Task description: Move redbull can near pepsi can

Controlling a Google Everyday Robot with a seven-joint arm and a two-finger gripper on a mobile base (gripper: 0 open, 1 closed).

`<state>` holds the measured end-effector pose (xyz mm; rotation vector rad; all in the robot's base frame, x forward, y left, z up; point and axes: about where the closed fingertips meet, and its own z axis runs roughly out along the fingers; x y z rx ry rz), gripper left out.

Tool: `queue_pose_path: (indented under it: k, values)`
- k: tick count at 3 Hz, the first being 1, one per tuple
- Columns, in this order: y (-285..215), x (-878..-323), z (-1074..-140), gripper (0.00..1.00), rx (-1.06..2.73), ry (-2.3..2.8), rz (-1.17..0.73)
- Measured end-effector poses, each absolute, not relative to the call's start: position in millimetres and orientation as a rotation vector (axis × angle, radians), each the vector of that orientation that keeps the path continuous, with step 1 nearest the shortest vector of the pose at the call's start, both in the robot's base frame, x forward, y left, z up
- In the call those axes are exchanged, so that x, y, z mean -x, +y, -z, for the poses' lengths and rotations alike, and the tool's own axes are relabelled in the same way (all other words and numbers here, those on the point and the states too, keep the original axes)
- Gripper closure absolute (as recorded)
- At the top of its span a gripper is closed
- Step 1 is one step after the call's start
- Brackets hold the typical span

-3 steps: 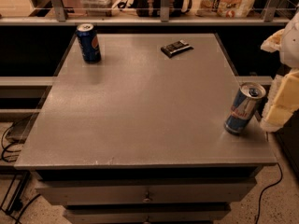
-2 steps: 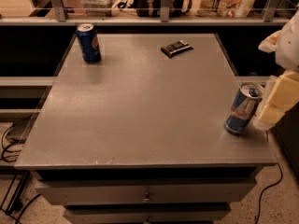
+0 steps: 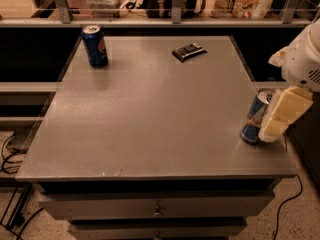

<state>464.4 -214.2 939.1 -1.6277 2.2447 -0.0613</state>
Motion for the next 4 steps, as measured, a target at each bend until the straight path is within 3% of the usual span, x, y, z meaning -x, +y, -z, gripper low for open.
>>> queue_pose_path:
  k: [1, 3, 4]
  values:
    - [-222.1, -471.5, -922.8, 0.17, 1.612, 2.296, 0.048]
    - [-226.0, -478.9, -919.5, 0.64, 1.597, 2.347, 0.077]
    - [-201.5, -485.7, -940.2, 0.87, 1.657, 2.283, 0.104]
